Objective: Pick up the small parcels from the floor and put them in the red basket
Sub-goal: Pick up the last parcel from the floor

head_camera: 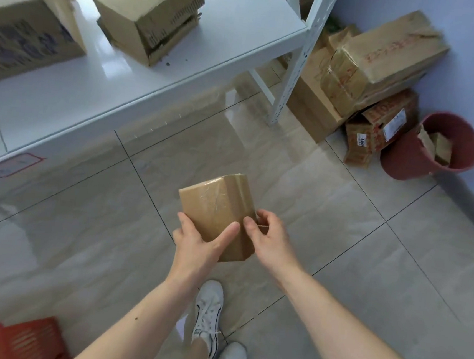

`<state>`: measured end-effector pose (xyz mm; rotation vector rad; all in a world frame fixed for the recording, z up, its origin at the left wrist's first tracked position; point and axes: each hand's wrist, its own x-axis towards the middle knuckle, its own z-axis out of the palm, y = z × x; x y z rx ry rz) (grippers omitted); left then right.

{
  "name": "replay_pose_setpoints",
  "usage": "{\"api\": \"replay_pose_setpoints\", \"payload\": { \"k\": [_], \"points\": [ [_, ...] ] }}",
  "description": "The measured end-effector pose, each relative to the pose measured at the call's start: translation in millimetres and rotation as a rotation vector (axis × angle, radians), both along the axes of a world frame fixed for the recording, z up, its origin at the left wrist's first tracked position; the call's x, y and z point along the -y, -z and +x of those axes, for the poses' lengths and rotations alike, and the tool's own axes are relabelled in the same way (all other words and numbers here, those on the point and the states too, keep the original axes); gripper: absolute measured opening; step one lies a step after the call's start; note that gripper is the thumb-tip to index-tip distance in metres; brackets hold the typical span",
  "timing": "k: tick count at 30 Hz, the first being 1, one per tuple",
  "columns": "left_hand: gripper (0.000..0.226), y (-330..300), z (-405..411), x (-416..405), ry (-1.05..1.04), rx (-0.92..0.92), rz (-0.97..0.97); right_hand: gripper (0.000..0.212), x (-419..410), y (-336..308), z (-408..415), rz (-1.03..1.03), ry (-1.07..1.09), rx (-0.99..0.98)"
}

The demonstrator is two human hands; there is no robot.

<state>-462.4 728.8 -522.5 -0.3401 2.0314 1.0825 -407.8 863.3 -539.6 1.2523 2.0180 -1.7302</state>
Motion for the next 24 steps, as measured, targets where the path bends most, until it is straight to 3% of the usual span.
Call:
{"api": "replay_pose_setpoints", "payload": {
  "k": [6,10,14,18,24],
  "points": [
    [0.116,-9,37,70,-0.124,-0.012,0.048,0.052,59,11,26,0.040,-0.223,0.074],
    [0.116,-14,52,131,-0.194,-0.002,0.102,0.070,111,6,32,0.015,-0.239,0.066],
    [0.112,-20,65,199,-0.237,0.007,0.155,0.052,173,-8,36,-0.078,-0.228,0.081],
    [0.094,-26,79,265,-0.256,0.005,0.134,0.047,244,-21,45,-0.187,-0.252,0.060],
    [0.089,-21,107,366,-0.233,-0.001,0.124,0.044,349,-28,73,-0.266,-0.229,0.041]
  ]
}}
